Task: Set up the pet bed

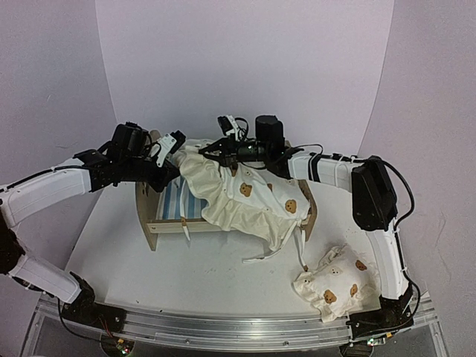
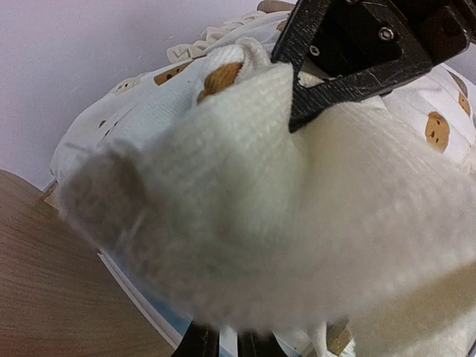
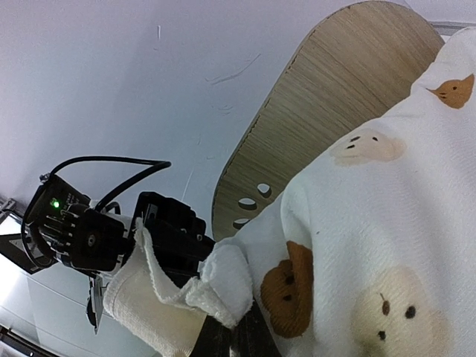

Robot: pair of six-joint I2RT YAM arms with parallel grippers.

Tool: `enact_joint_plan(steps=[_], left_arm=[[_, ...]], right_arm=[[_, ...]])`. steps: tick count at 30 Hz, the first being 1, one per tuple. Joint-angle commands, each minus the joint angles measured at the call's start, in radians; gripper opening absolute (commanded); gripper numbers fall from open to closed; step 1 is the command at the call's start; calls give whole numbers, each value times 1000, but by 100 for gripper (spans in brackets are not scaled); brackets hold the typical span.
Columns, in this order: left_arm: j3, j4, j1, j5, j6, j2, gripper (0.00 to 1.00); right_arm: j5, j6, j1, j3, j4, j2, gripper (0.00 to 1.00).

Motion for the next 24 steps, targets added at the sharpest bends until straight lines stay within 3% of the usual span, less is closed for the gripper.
enact_joint_plan(steps=[1, 5, 8, 17, 22, 24], left_arm=[[0, 105, 4, -18, 2, 25, 11], [-24, 150, 5, -28, 12, 43, 11], [-13, 155, 6, -51, 11, 55, 1], [99, -170, 5, -55, 42, -93, 0], [81, -217, 5, -119, 62, -203, 0], [71, -215, 5, -77, 58, -213, 0]], right_arm=[[7, 10, -10, -4, 75, -14, 0], [10, 17, -10, -8, 86, -16, 0], [12, 18, -10, -10, 92, -17, 0], [12, 12, -7, -22, 98, -32, 0], [15, 3, 11, -39, 105, -30, 0], [12, 1, 21, -34, 105, -25, 0]])
